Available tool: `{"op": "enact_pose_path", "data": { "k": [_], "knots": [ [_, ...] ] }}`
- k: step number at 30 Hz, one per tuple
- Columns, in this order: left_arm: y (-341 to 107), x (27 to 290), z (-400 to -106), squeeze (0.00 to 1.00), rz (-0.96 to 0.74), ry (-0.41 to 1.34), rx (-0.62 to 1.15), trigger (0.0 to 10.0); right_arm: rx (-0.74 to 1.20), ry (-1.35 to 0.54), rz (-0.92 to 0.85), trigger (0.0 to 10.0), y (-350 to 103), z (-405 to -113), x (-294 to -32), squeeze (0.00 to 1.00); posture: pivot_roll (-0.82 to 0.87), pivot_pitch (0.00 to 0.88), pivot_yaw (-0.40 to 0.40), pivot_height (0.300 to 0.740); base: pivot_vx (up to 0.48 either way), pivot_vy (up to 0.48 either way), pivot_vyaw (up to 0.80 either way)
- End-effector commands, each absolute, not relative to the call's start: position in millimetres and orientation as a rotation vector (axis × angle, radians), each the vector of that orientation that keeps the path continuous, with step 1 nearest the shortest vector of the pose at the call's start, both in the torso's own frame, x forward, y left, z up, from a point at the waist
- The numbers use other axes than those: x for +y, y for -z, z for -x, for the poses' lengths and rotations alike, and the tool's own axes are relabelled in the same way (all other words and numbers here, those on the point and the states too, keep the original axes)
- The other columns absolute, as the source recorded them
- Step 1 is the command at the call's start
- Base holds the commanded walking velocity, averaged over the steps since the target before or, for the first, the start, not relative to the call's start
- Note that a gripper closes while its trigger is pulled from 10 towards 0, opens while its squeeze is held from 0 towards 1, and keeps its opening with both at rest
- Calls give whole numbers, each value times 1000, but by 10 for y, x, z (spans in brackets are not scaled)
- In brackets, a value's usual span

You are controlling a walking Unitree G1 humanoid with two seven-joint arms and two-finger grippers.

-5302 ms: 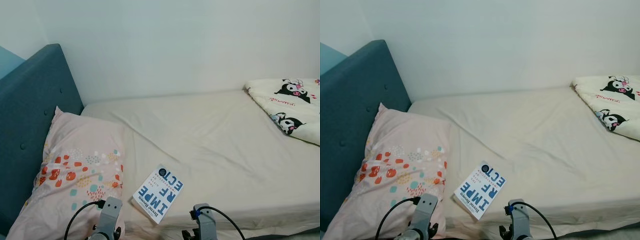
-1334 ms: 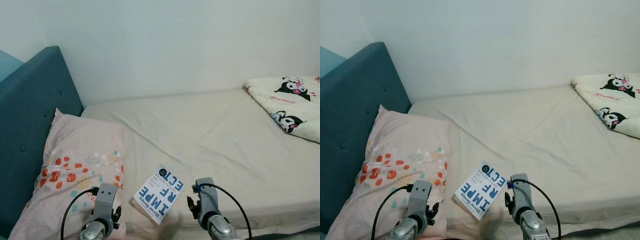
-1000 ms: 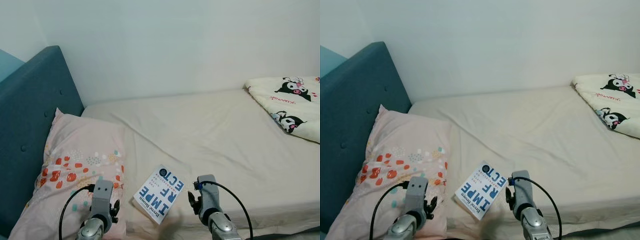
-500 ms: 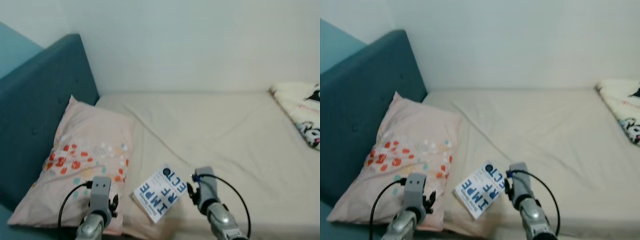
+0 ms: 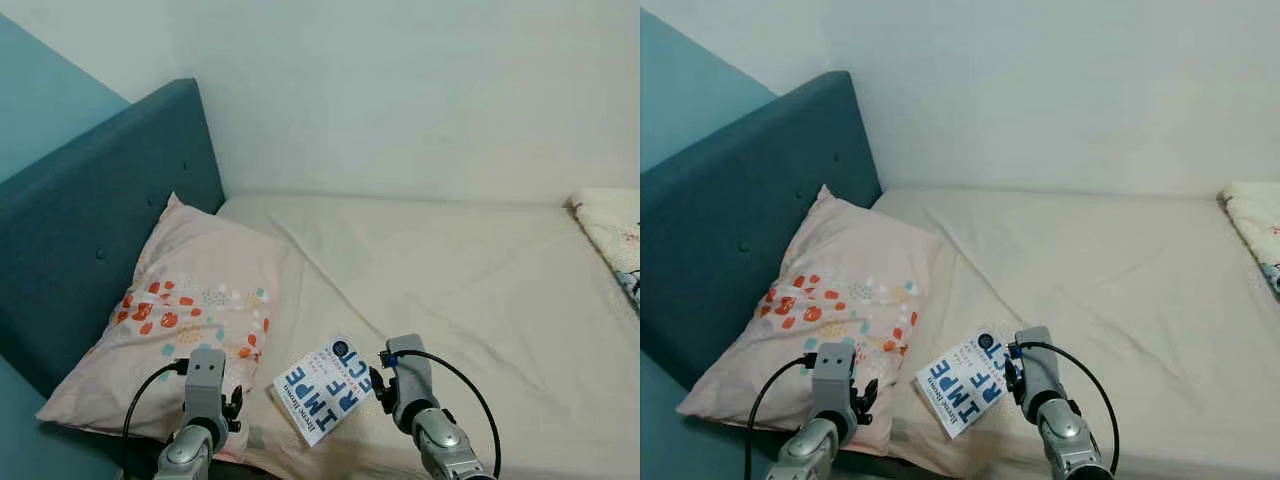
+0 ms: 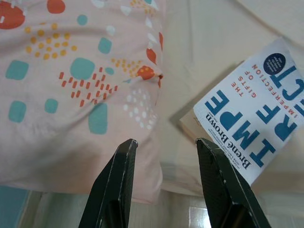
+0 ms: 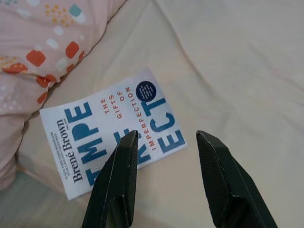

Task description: Clean up the room

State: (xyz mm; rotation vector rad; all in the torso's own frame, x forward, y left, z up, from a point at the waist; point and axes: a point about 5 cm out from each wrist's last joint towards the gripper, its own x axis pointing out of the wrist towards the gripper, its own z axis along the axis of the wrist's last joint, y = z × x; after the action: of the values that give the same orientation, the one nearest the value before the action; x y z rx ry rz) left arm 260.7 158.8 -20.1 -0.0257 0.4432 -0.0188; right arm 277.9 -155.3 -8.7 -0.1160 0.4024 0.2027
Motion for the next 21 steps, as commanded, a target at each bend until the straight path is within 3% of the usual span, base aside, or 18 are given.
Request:
{"op": "enact_pose_path", "data": {
  "k": [1, 9, 21],
  "knots": [
    [197, 1630, -2596, 0, 8, 18, 440, 10000, 400, -211, 109, 10000, 79, -2787, -1518, 0, 40, 0, 23, 740, 0, 0, 0],
    [196, 1628, -2601, 0, 6, 19, 444, 10000, 396, -217, 131, 10000, 67, -2798, -1531, 0, 39, 0, 21, 740, 0, 0, 0],
    [198, 1647, -2590, 0, 20, 3, 444, 10000, 390, -239, 153, 10000, 41, -2830, -1497, 0, 47, 0, 15, 740, 0, 0, 800]
  ]
}}
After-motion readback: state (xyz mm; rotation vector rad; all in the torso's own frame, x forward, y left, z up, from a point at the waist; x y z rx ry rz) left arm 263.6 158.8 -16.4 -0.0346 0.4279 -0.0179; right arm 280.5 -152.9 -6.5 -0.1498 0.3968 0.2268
